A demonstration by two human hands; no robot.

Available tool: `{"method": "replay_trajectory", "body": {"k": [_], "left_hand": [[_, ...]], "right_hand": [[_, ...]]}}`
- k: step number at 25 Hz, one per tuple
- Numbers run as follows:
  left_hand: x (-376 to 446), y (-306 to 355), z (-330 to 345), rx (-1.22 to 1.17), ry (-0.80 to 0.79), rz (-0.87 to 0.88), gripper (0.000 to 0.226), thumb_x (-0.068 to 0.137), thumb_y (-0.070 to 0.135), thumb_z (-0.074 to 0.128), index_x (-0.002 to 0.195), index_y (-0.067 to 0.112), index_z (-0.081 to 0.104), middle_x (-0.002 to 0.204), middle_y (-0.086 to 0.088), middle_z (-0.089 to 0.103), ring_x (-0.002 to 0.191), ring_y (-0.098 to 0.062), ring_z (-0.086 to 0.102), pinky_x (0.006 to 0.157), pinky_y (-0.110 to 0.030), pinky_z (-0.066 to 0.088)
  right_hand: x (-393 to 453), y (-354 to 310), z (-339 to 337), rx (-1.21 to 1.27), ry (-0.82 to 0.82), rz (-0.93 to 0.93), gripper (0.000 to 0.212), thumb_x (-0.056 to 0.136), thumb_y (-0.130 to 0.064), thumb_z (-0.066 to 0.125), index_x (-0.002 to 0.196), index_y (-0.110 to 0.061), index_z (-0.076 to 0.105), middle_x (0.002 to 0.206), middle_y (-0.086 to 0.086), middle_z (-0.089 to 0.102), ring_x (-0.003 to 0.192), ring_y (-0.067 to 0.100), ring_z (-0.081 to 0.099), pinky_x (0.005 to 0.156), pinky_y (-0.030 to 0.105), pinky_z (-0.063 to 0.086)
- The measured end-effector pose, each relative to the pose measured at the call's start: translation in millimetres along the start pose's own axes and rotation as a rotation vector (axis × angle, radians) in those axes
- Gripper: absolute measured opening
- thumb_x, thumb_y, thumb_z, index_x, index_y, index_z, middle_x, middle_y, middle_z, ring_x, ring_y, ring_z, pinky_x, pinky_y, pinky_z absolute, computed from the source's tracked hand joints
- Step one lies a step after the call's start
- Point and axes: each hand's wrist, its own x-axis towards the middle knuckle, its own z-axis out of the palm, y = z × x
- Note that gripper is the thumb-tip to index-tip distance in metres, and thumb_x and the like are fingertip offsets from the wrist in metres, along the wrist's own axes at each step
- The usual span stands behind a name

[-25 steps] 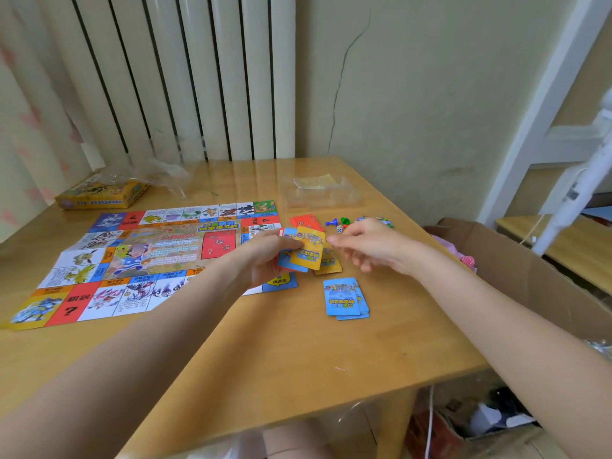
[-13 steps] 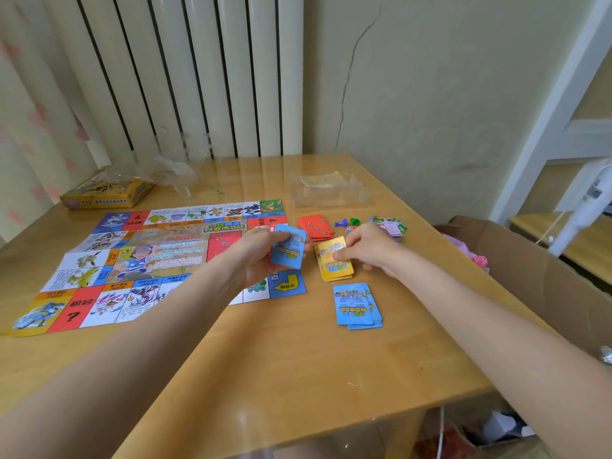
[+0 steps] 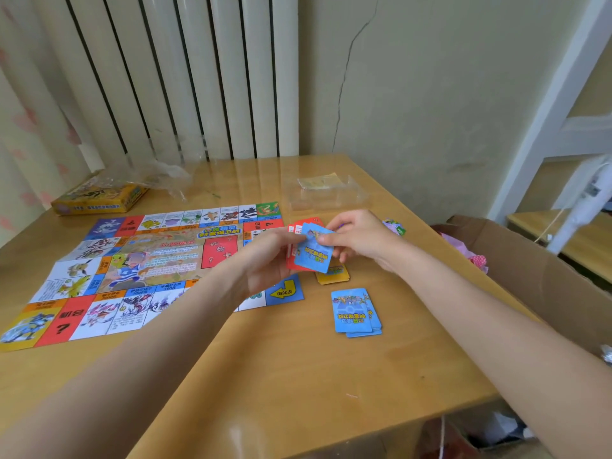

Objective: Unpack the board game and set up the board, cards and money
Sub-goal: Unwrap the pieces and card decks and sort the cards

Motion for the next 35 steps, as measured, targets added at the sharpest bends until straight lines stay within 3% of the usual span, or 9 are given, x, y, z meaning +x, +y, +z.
{"method": "replay_trajectory", "body": {"k": [4,10,16,20,23,26,29,31,35], "left_hand": [[-8.5,-1.1,-6.2,0.024,-0.018,0.006,0.019,0.093,-0.004,0.042,0.096,0.001,0.061,0.079,-0.01,0.074,0.067,-0.019,0.072,0.062,-0.031,0.059],[-16.4,-2.7,6.4,0.096,0.103,0.12,0.008,0.09,0.002,0.054,0.091,0.005,0.062,0.076,-0.007,0.07,0.059,-0.013,0.069,0.055,-0.023,0.058],[-26.8,-2.1,0.7,-0.019,0.129,0.072,0.014,0.097,0.001,0.04,0.099,0.004,0.054,0.077,-0.013,0.071,0.06,-0.015,0.07,0.054,-0.024,0.057],[-28.2,-11.5,7.1,0.007,0.162,-0.039,0.015,0.097,0.005,0.036,0.097,0.007,0.051,0.067,-0.007,0.072,0.066,-0.016,0.064,0.059,-0.03,0.055],[-27.5,-7.7,4.9,-0.05,0.044,-0.08,0.029,0.089,0.001,0.028,0.102,0.004,0.054,0.074,-0.007,0.072,0.07,-0.016,0.06,0.064,-0.033,0.054],[-26.8,-4.8,2.5,0.132,-0.072,-0.095,0.034,0.089,-0.006,0.028,0.107,0.003,0.054,0.074,-0.006,0.072,0.065,-0.013,0.065,0.057,-0.026,0.056],[-23.9,2.3,6.3,0.32,-0.139,-0.055,0.033,0.091,-0.009,0.029,0.1,0.011,0.054,0.083,-0.003,0.073,0.069,-0.008,0.066,0.06,-0.025,0.054],[-13.0,9.8,5.2,0.338,-0.09,-0.015,0.026,0.09,-0.006,0.036,0.101,0.009,0.054,0.089,-0.007,0.07,0.077,-0.011,0.065,0.072,-0.028,0.054],[26.7,28.0,-14.6,0.096,0.237,0.004,0.01,0.093,0.009,0.046,0.086,0.006,0.053,0.105,-0.014,0.05,0.084,-0.023,0.054,0.081,-0.036,0.05]], "right_hand": [[-7.7,-0.3,-14.8,0.005,-0.022,0.03,0.014,0.078,-0.005,0.072,0.081,-0.009,0.059,0.08,0.02,0.063,0.052,0.019,0.048,0.038,0.016,0.041],[-26.0,-10.6,-14.9,-0.032,-0.096,0.023,0.007,0.082,-0.006,0.069,0.086,-0.002,0.064,0.058,0.005,0.056,0.036,0.004,0.045,0.037,0.014,0.037],[-51.3,-4.6,-31.3,-0.267,-0.373,0.197,0.012,0.081,-0.005,0.069,0.075,-0.008,0.059,0.062,0.004,0.059,0.042,0.005,0.051,0.043,0.014,0.043],[-52.8,9.3,-18.3,-0.78,-0.293,0.107,0.024,0.074,-0.027,0.077,0.07,-0.013,0.058,0.064,0.0,0.055,0.05,0.012,0.046,0.043,0.02,0.034],[-55.3,3.1,-16.2,-0.995,-0.218,0.063,0.037,0.072,-0.039,0.077,0.087,-0.009,0.061,0.076,-0.003,0.051,0.072,0.015,0.047,0.054,0.026,0.031],[-48.2,-9.1,-16.2,-0.64,-0.073,-0.011,0.03,0.077,-0.039,0.072,0.085,-0.012,0.06,0.068,-0.002,0.05,0.063,0.015,0.044,0.047,0.024,0.03],[-36.6,-21.8,-11.1,-0.178,-0.147,-0.119,0.012,0.083,-0.02,0.069,0.089,-0.011,0.065,0.065,0.0,0.056,0.049,0.011,0.048,0.036,0.017,0.032],[-25.7,-25.3,-4.2,-0.171,-0.134,-0.216,0.011,0.082,-0.011,0.069,0.074,-0.015,0.063,0.052,-0.003,0.056,0.033,0.002,0.042,0.036,0.014,0.032],[15.9,-23.9,-4.9,-0.431,0.376,-0.397,0.018,0.083,-0.014,0.067,0.067,-0.016,0.061,0.059,-0.002,0.057,0.047,0.008,0.052,0.057,0.023,0.043]]}}
